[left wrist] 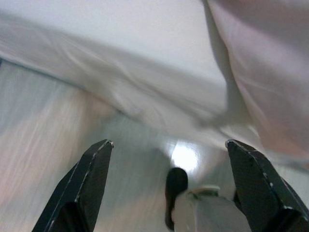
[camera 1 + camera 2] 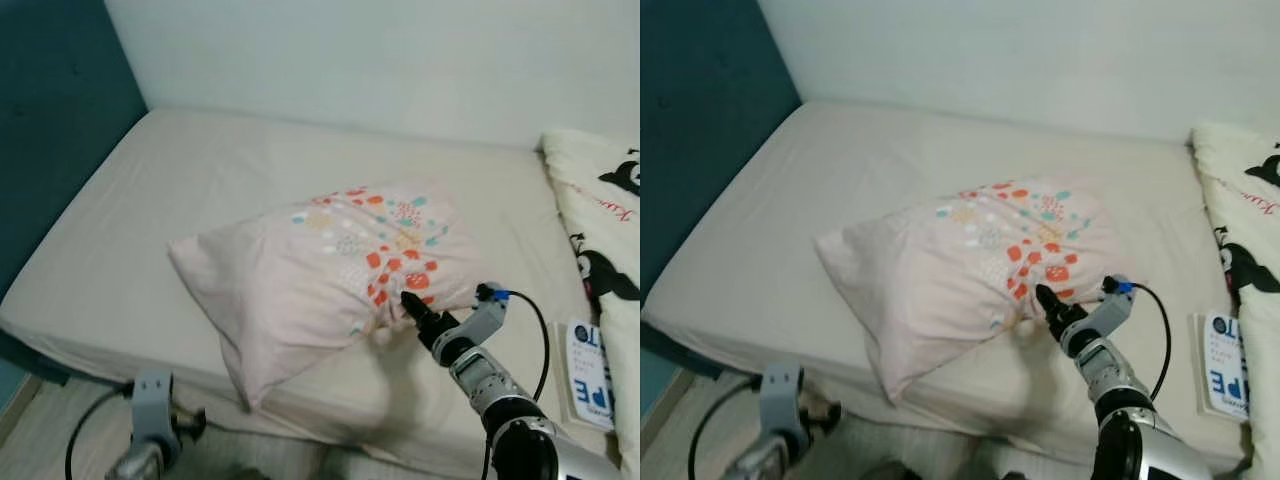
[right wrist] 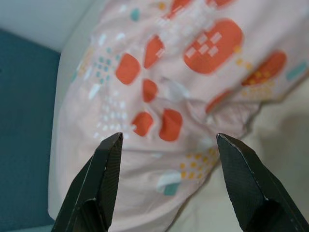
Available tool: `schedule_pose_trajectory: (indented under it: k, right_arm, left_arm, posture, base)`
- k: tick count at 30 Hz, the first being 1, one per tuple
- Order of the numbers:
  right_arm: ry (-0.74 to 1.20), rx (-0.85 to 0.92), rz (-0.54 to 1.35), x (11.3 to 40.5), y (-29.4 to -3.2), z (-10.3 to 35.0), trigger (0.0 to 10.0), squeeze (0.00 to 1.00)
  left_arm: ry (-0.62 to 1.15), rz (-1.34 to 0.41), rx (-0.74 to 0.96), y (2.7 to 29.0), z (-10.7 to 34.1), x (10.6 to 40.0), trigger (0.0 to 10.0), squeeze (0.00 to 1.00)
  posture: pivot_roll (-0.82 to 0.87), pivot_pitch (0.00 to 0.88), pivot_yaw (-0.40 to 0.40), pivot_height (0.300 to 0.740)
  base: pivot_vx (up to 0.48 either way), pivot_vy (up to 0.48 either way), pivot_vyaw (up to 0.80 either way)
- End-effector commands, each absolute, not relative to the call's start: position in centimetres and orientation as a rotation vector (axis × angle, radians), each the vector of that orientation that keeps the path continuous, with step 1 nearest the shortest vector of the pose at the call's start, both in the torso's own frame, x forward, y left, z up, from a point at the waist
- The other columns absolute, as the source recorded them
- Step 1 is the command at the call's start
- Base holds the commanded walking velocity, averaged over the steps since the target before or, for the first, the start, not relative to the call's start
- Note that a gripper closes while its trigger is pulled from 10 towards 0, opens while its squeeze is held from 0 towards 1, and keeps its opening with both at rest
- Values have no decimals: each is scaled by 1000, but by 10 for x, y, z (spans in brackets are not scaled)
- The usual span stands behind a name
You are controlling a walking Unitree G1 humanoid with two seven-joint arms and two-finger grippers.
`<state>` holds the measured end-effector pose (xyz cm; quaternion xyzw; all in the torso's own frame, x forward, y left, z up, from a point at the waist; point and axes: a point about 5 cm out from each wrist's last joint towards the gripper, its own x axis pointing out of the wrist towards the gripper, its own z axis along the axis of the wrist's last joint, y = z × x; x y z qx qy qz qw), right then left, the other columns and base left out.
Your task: Clean up the room
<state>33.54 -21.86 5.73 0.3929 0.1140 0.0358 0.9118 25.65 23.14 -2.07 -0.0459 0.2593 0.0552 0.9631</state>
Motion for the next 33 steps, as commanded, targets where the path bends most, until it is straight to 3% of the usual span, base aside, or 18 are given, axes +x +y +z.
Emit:
schedule_pose_trajectory:
  k: [1, 8, 14, 19, 21, 24, 28, 33]
  right_arm:
    - [243, 846, 48, 332, -220, 53, 10000, 0]
    - [234, 868, 44, 332, -219, 53, 10000, 0]
    - [121, 899, 56, 339, -233, 70, 10000, 0]
    - [-16, 933, 133, 348, -245, 97, 10000, 0]
    - [-167, 965, 281, 359, -249, 131, 10000, 0]
    - [-237, 965, 357, 363, -249, 147, 10000, 0]
    - [-314, 960, 427, 371, -248, 173, 10000, 0]
    - [-258, 920, 453, 386, -223, 186, 10000, 0]
  left_arm:
    - [529, 122, -95, 239, -22, 251, 10000, 0]
    - [475, 100, -81, 243, -14, 257, 10000, 0]
    - [426, 82, -40, 256, -11, 243, 10000, 0]
    - [372, 91, -21, 272, 1, 239, 10000, 0]
    - [313, 76, 10, 279, 17, 241, 10000, 0]
    - [288, 64, 22, 280, 24, 240, 10000, 0]
    - [264, 45, 40, 280, 33, 234, 10000, 0]
    - [286, 36, 62, 281, 29, 217, 10000, 0]
  posture:
    - [219, 275, 31, 631]
    - [247, 303, 51, 611]
    - [294, 355, 88, 591]
    - [324, 389, 108, 576]
    - [377, 440, 131, 566]
    - [383, 450, 134, 561]
    - [380, 469, 140, 551]
    - [402, 504, 140, 541]
  base:
    - [0, 0, 0]
    - [0, 0, 0]
    - [0, 0, 0]
    - [0, 0, 0]
    - [0, 0, 0]
    - [0, 0, 0]
    - [0, 0, 0]
    - [0, 0, 0]
